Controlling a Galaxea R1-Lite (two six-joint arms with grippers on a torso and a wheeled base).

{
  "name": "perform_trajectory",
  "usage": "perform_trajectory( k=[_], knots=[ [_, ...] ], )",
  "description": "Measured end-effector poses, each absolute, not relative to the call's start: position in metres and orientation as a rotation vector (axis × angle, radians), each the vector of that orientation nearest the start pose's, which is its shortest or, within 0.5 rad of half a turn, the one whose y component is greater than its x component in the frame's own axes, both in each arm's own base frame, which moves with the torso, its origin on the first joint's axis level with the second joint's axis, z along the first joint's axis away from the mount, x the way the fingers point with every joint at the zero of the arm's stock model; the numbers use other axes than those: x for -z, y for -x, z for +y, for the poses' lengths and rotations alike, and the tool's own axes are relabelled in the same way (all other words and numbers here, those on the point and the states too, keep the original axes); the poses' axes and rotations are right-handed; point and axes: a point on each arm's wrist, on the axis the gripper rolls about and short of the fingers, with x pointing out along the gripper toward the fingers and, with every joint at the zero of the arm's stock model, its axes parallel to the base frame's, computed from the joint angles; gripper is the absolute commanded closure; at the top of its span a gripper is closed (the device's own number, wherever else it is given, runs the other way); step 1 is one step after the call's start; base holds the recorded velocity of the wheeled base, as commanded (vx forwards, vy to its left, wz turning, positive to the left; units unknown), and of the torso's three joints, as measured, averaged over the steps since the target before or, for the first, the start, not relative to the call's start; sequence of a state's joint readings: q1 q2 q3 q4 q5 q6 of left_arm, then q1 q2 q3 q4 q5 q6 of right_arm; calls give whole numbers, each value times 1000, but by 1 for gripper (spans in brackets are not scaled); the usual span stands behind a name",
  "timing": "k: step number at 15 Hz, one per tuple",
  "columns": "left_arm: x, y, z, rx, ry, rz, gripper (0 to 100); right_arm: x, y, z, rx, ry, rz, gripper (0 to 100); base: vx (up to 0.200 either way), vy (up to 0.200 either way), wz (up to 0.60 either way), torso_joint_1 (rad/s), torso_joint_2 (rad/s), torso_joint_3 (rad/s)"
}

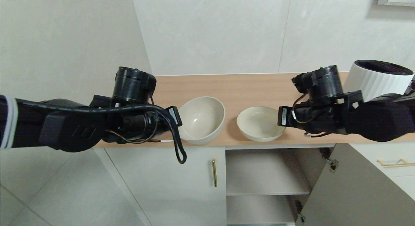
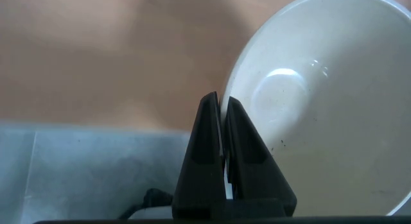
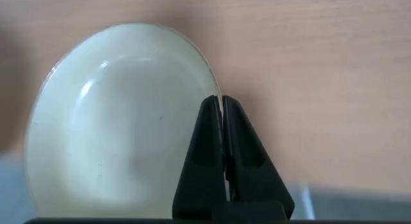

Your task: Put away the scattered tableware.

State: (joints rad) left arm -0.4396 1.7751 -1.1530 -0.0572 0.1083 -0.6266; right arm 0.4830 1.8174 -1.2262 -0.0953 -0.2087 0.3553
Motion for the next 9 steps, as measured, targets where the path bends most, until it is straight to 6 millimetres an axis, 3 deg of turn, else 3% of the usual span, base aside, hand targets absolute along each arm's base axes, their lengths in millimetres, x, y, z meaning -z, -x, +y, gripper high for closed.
perform_trajectory(
  k=[4,6,9],
  knots=[
    [-213,-255,-119,228,439,619,100,-218,-256,130,-308,-203,573,100,0,0,0,0,0,0],
    [-215,-230,-109,320,419,628,100,-218,-241,122,-315,-209,580,100,0,0,0,0,0,0],
    [-218,-212,-102,363,414,602,100,-204,-228,112,-297,-198,624,100,0,0,0,0,0,0]
  ],
)
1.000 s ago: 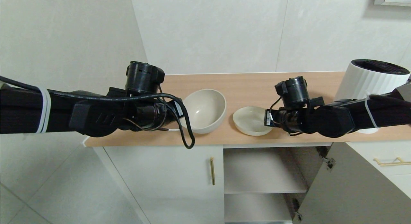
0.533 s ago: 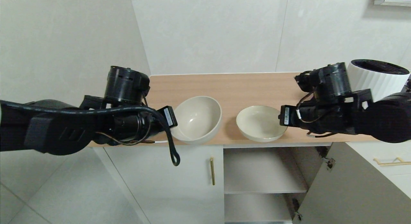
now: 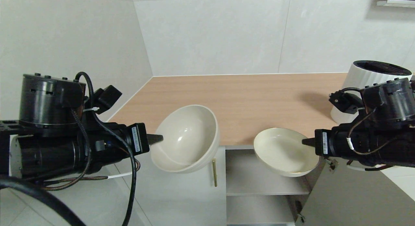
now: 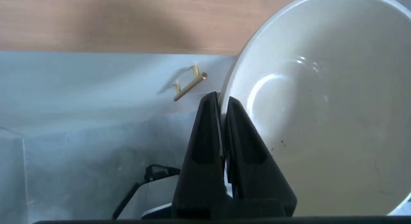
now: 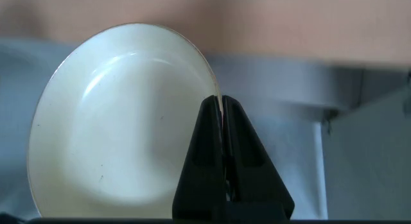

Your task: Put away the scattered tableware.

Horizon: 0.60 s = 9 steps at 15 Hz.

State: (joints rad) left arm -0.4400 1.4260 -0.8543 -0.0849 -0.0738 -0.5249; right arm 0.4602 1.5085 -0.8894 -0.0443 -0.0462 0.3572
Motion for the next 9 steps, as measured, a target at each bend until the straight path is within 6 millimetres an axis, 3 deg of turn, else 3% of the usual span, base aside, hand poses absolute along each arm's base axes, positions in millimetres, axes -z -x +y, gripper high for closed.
perform_trajectory(
  k=[5,9],
  knots=[
    [-217,-207,-99,367,414,601,100,-204,-219,105,-293,-189,615,100,0,0,0,0,0,0],
    [-215,-209,-100,365,413,613,100,-204,-218,104,-292,-184,615,100,-200,0,0,11,4,0]
  ],
)
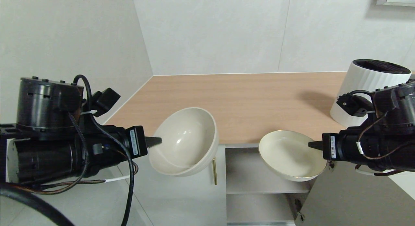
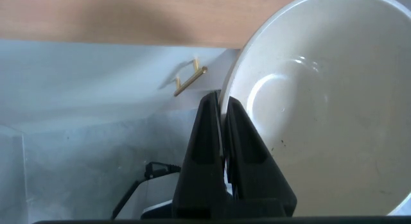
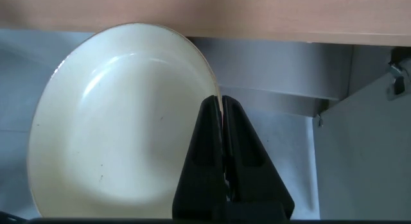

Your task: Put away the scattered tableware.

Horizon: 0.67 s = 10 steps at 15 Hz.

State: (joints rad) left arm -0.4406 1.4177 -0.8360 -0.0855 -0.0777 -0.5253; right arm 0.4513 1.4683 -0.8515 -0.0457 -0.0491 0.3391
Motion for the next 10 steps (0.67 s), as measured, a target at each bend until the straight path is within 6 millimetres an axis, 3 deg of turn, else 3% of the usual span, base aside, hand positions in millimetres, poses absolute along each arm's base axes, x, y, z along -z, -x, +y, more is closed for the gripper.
perform_trajectory(
  k=[1,10],
  knots=[
    [-214,-211,-101,362,411,618,100,-204,-218,105,-293,-182,609,100,-200,0,0,2,2,22],
    [-206,-216,-104,351,403,648,100,-200,-222,106,-290,-180,612,100,0,0,0,0,0,0]
  ],
)
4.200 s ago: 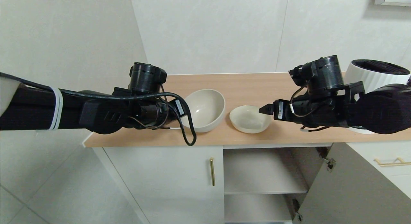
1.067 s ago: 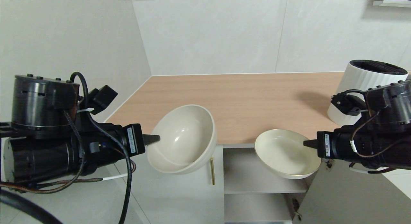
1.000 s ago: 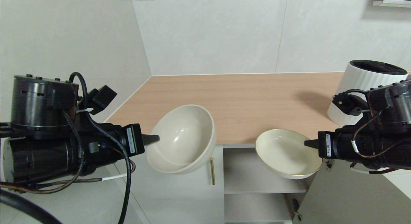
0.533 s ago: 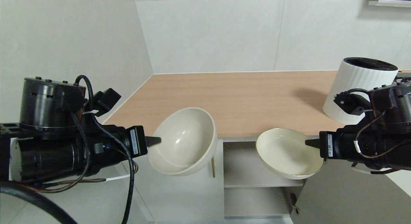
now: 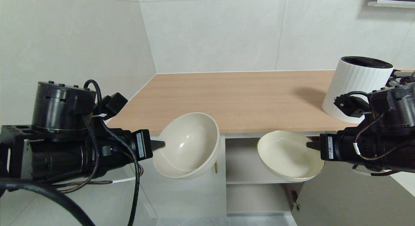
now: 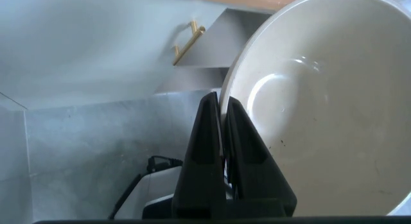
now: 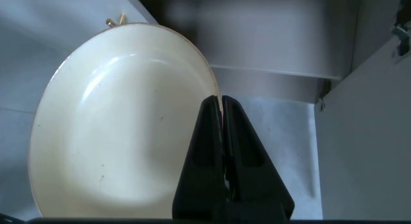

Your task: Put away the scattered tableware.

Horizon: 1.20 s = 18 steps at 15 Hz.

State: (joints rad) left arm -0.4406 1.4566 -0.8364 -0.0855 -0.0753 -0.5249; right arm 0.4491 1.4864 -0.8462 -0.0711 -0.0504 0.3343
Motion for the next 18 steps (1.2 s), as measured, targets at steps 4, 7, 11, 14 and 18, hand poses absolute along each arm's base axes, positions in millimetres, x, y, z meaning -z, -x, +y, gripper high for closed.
perform_trajectory(
  k=[4,7,11,14,18],
  knots=[
    [-203,-218,-105,345,400,659,100,-196,-227,106,-278,-180,620,100,0,0,0,0,0,0],
    [-202,-219,-105,345,399,663,100,-192,-230,106,-273,-178,632,100,0,0,0,0,0,0],
    [-202,-219,-105,344,399,664,100,-191,-231,106,-272,-176,637,100,0,0,0,-132,337,193],
    [-201,-219,-105,344,398,664,100,-191,-231,107,-272,-176,639,100,0,0,0,-183,473,273],
    [-201,-219,-105,343,399,665,100,-190,-231,107,-271,-175,640,100,0,0,0,-74,198,121]
  ],
)
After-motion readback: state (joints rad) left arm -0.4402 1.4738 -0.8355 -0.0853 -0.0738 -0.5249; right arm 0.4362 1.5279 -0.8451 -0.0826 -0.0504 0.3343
